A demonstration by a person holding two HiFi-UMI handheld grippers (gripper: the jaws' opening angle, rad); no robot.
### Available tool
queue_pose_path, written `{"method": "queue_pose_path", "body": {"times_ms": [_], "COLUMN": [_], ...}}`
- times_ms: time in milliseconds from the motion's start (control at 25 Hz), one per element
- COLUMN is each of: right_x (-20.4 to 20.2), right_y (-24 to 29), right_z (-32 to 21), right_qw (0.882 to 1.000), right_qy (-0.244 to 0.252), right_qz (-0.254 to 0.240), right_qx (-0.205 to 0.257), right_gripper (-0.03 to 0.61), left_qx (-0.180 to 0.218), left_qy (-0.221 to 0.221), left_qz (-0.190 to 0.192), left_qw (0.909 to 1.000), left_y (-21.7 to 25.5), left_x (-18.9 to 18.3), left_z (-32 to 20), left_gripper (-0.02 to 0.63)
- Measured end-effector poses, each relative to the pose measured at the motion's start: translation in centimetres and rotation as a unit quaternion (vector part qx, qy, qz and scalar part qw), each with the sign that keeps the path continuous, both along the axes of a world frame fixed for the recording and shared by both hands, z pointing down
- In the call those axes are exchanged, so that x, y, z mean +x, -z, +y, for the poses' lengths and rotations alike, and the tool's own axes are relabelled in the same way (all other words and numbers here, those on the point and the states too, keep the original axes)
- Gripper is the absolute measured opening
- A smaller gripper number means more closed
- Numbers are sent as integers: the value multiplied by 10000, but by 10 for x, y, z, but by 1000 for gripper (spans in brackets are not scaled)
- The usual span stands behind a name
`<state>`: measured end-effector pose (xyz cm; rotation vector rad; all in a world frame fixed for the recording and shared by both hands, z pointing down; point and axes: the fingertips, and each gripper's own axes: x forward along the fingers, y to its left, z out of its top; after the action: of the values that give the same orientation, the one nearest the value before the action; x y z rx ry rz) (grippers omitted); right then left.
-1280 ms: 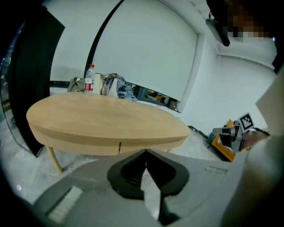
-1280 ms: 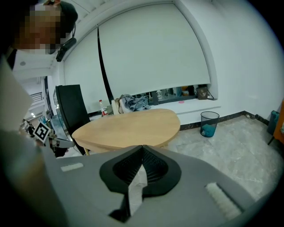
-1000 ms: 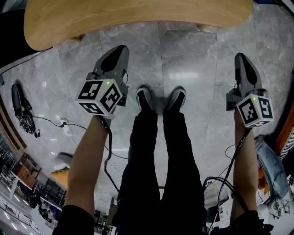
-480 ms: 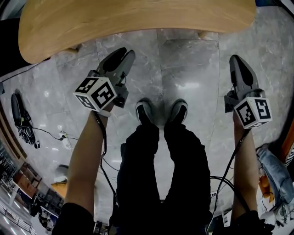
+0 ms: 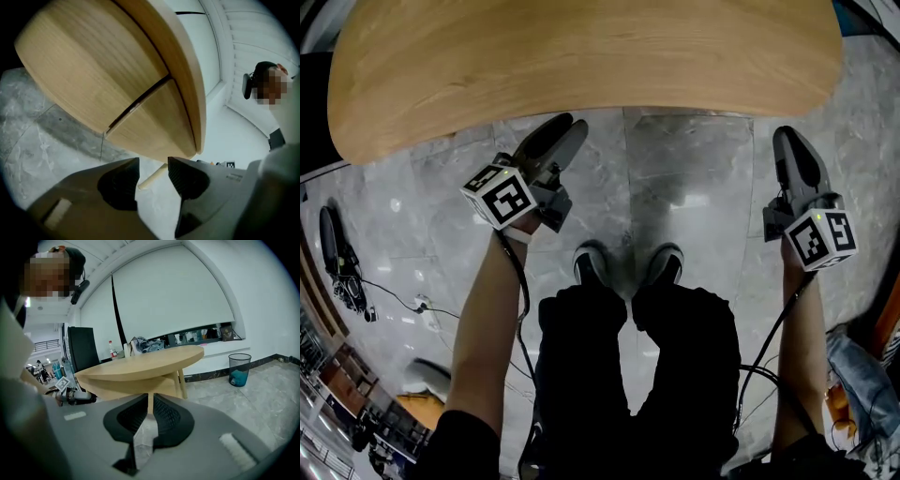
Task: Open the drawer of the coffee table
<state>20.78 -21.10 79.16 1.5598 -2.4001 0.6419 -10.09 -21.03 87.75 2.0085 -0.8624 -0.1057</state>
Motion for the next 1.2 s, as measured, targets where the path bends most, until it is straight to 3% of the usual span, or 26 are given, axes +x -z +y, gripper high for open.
{"method": "queue_pose_path", "body": {"times_ms": [120,280,440,640,920,1040,1200], "right_x": [9,9,6,-9,-9,-12,-13], "right_y": [-6,-11,-20,-12,-17,-14,-15], "right_z": [-15,-17,-23,-39,-44,-43,-32], "right_qw": [9999,9974,9953,9942,9936,9939,9940], "right_qy": [97,650,872,927,959,951,967], "right_qz": [-44,180,282,88,246,166,69], "right_qx": [84,262,314,544,550,533,506], "right_gripper": [75,256,334,357,365,373,374], "left_qx": [51,86,189,406,377,441,536], "left_qy": [174,59,77,-14,289,380,74], "left_qz": [342,585,950,1191,1429,1714,1691], "left_qw": [9993,9982,9953,9921,9886,9835,9841], "left_y": [-6,-16,-18,-3,0,11,15], "left_x": [-1,2,5,14,16,15,17], "left_z": [-15,-21,-29,-32,-36,-35,-19], "left_gripper": [229,283,311,311,313,333,350]}}
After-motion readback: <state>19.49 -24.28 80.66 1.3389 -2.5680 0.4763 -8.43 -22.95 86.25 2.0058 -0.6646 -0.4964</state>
